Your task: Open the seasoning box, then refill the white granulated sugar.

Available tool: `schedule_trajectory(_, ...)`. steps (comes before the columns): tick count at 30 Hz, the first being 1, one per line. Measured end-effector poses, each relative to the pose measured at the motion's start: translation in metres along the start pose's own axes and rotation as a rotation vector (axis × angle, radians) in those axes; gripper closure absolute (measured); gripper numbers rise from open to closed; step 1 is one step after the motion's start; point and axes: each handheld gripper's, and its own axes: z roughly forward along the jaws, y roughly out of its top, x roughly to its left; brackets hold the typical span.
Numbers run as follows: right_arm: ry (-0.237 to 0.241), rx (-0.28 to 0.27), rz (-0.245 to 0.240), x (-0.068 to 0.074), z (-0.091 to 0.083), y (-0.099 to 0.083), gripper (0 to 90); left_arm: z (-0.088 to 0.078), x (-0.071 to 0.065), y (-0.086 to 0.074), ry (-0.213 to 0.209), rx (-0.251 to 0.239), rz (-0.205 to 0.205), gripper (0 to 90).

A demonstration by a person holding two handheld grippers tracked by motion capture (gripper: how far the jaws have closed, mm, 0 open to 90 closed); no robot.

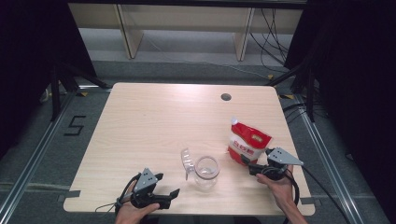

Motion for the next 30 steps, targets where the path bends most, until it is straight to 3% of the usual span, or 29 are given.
schedule_trajectory(1, -0.002, -0.001, 0.024, 0.0019, 0.0001, -0.0003, 24.7, 0.0, -0.0002, 0.0, 0.0, -0.001, 0.0, 15.3)
schedule_trajectory(4, -0.003, 0.005, 0.023, 0.0014, 0.0005, 0.0, 24.8, -0.0007, -0.0009, 0.0002, 0.008, -0.002, 0.002, 15.3)
schedule_trajectory(5, 0.001, 0.0, 0.011, 0.0003, 0.0014, 0.0, 24.8, -0.0009, 0.0002, 0.0004, 0.002, 0.001, 0.02, 15.4)
schedule_trajectory(8, 0.022, -0.011, 0.013, 0.0001, 0.0027, 0.0009, 24.8, -0.0011, -0.0004, -0.0002, 0.005, 0.001, 0.005, 15.3)
schedule_trajectory(12, 0.008, -0.03, 0.018, 0.0008, 0.0041, 0.0007, 24.8, -0.0014, -0.0007, -0.0003, 0.007, 0.0, 0.001, 15.3)
schedule_trajectory(17, 0.014, -0.016, 0.005, -0.0006, 0.0041, 0.0005, 25.1, 0.0, -0.002, -0.0005, 0.001, -0.002, 0.006, 15.3)
schedule_trajectory(21, 0.022, -0.023, 0.026, 0.0001, 0.0052, 0.0006, 26.1, -0.0011, -0.0012, -0.0014, 0.0, -0.003, 0.002, 15.3)
schedule_trajectory(24, 0.028, -0.01, 0.006, 0.0008, 0.0041, 0.0022, 27.4, -0.0021, 0.0, -0.0011, 0.002, -0.003, 0.005, 15.4)
schedule_trajectory(27, 0.024, -0.032, 0.024, 0.0015, 0.0048, 0.0017, 28.4, -0.003, -0.0008, -0.0018, 0.002, 0.002, 0.014, 15.3)
schedule_trajectory(30, 0.02, -0.01, 0.016, 0.0015, 0.0042, 0.0018, 28.9, -0.0028, -0.0016, -0.0016, 0.005, -0.004, 0.01, 15.3)
